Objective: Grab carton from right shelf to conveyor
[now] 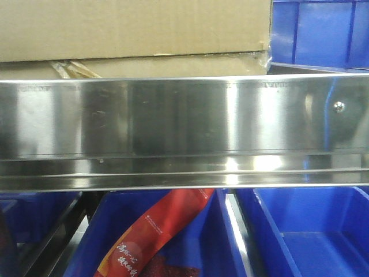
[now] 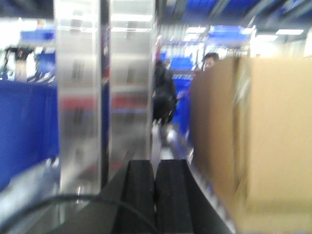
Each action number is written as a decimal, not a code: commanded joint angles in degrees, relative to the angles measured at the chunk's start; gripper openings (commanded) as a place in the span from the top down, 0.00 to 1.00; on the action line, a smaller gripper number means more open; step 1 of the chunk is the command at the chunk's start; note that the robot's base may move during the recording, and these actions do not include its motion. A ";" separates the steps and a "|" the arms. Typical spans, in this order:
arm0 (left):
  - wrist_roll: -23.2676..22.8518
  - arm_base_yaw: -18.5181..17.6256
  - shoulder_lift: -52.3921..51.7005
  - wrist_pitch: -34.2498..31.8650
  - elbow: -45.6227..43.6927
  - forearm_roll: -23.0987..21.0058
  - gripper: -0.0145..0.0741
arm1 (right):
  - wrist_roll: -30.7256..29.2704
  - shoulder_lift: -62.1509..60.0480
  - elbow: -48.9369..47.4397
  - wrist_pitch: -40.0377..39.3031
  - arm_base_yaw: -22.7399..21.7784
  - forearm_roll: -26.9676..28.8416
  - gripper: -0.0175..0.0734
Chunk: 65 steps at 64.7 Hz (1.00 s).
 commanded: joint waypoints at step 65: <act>4.85 -27.54 49.55 22.91 -51.15 3.72 0.27 | -0.18 47.47 -43.82 11.05 22.28 0.08 0.19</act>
